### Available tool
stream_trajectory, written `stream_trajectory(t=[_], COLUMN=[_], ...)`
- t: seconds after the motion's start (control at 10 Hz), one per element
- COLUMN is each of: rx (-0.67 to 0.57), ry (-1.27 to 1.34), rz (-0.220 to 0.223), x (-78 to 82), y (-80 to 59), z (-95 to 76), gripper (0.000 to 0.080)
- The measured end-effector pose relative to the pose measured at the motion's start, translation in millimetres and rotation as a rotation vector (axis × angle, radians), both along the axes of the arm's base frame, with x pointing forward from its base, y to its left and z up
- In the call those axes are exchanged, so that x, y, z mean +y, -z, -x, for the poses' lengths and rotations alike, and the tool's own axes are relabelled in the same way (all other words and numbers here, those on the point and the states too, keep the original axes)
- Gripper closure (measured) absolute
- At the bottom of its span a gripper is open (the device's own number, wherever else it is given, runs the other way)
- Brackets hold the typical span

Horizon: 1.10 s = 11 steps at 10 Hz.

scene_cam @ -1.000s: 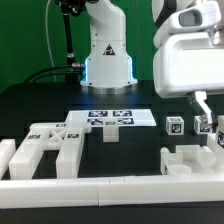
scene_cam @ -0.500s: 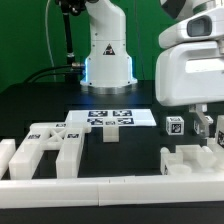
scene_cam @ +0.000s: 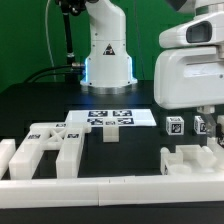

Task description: Assemble chair

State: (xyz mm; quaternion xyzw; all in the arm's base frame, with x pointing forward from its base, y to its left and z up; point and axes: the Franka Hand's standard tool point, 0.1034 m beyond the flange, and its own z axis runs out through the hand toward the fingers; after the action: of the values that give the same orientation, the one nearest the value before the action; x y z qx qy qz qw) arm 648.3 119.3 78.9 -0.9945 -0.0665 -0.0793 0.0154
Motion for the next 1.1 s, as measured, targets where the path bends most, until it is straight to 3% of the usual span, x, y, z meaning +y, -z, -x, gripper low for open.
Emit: stream_trajectory(t=[0.3,0.7,1.1], rx=[0.011,0.068,0.088], ry=[0.239,0.949,1.174], rz=[-0.042,-0.172,-0.215], x=[-0.3,-4.9,-5.7], y=[0.2,2.0,2.5], z=[0.2,1.9,2.3], gripper=[0.0514,0.0514,0.0514])
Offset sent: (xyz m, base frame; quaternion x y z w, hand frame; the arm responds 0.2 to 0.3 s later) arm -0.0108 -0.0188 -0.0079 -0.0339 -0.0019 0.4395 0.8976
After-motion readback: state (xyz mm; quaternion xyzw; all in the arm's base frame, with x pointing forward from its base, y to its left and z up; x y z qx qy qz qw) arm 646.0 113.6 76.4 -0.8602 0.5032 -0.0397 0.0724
